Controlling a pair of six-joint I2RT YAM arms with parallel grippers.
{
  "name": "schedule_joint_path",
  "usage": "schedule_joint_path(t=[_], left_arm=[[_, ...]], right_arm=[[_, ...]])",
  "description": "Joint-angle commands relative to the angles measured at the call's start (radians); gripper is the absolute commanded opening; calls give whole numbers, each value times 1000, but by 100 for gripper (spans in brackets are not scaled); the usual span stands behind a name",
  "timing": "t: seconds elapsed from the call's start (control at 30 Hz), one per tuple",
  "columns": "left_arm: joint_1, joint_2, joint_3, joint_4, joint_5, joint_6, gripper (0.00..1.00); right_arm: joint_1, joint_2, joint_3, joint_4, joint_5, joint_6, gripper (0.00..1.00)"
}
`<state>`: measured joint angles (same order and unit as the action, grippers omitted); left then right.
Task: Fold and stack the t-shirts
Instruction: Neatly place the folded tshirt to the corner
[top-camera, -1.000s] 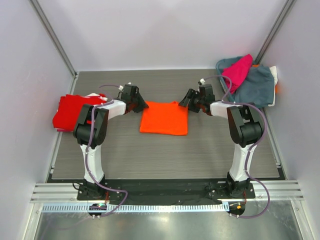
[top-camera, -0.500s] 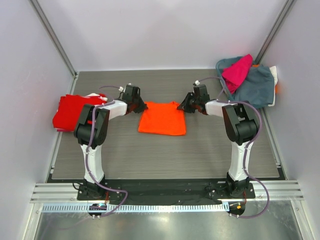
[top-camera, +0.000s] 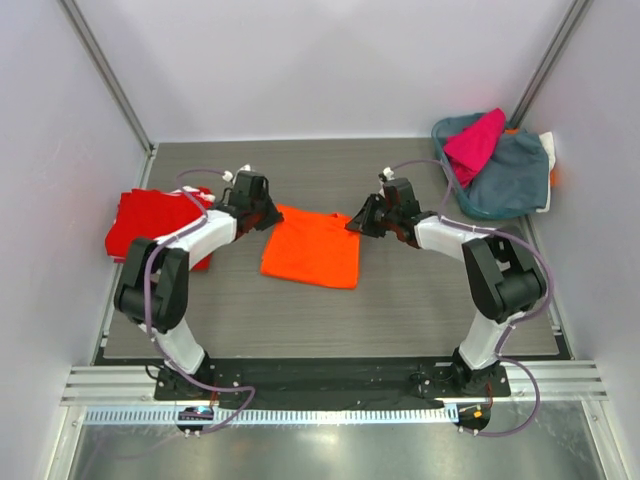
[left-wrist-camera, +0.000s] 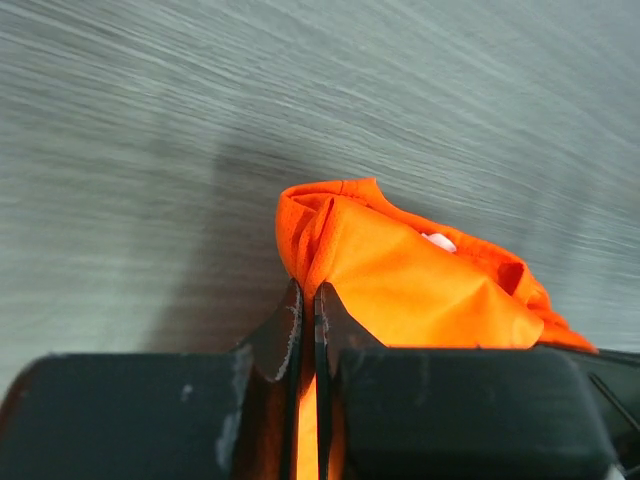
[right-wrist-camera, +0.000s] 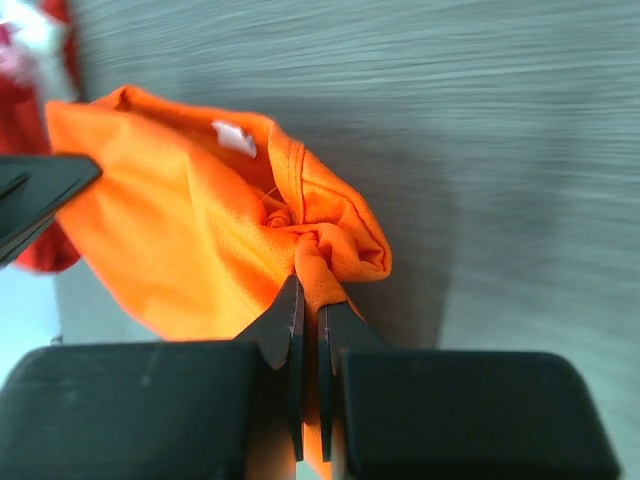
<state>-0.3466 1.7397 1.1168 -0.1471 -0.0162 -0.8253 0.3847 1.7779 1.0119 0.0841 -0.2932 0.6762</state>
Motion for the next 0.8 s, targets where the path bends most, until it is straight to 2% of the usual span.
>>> schedule_joint_path(t=[0.0, 0.17, 0.4, 0.53, 0.67, 0.7, 0.77], left_arm=[[46, -136, -31, -38, -31, 34, 0], [132, -278, -45, -143, 1, 64, 0], [273, -446, 49, -328, 10, 123, 0], [388, -494, 144, -436, 13, 169, 0], [513, -490, 279, -567, 47, 218, 0], [585, -483, 300, -584, 62, 222, 0], [656, -468, 337, -635, 119, 239, 0]], right_arm=[[35, -127, -18, 63, 2, -6, 1], [75, -227, 3, 49, 9, -1, 1], [195, -276, 131, -18, 52, 6, 1], [281, -235, 246, -41, 77, 17, 1], [367, -122, 422, -60, 101, 34, 1], [406, -97, 453, -61, 104, 42, 1], [446, -43, 561, -64, 111, 59, 1]])
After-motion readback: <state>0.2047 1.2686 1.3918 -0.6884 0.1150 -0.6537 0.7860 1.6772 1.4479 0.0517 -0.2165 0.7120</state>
